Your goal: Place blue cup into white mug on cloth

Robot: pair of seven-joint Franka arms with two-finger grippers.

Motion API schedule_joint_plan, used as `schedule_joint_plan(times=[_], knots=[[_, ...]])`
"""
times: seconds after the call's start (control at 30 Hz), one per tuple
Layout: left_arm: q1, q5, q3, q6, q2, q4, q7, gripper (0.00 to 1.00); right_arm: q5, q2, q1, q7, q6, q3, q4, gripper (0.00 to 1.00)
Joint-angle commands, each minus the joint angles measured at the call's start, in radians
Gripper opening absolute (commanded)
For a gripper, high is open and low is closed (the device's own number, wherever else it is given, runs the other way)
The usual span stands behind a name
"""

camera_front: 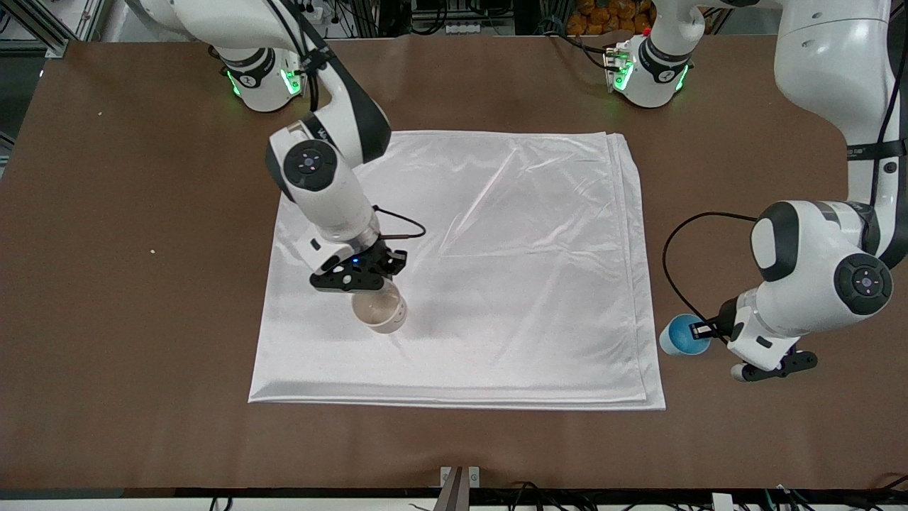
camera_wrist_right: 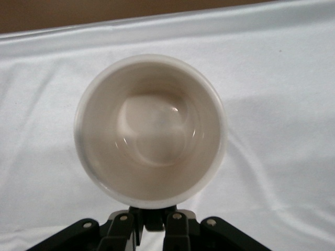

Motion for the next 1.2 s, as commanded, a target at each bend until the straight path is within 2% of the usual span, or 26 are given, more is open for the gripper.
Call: schedule_joint_plan(times=[0.0, 0.37, 0.77, 1.17], knots=[[-0.063, -0.012, 0.009, -0.037, -0.021, -0.01, -0.1, 0.0, -0.035, 0.093, 0.065, 0.113, -0.04, -0.009, 0.12, 0.0], [-0.132, -0.024, 0.008, -0.068, -0.05, -0.01, -0.26, 0.0, -0.058, 0.21, 0.183, 0.192, -0.073, -0.014, 0.235, 0.0], [-0.238, -0.02, 0.008, -0.074, -0.058, -0.01, -0.32, 0.0, -0.071, 0.328, 0.233, 0.193, -0.067, -0.012, 0.354, 0.0], [-0.298, -0.018, 0.008, -0.074, -0.056, -0.01, -0.4, 0.0, -0.089, 0.368, 0.264, 0.193, -0.067, -0.014, 0.384, 0.0]])
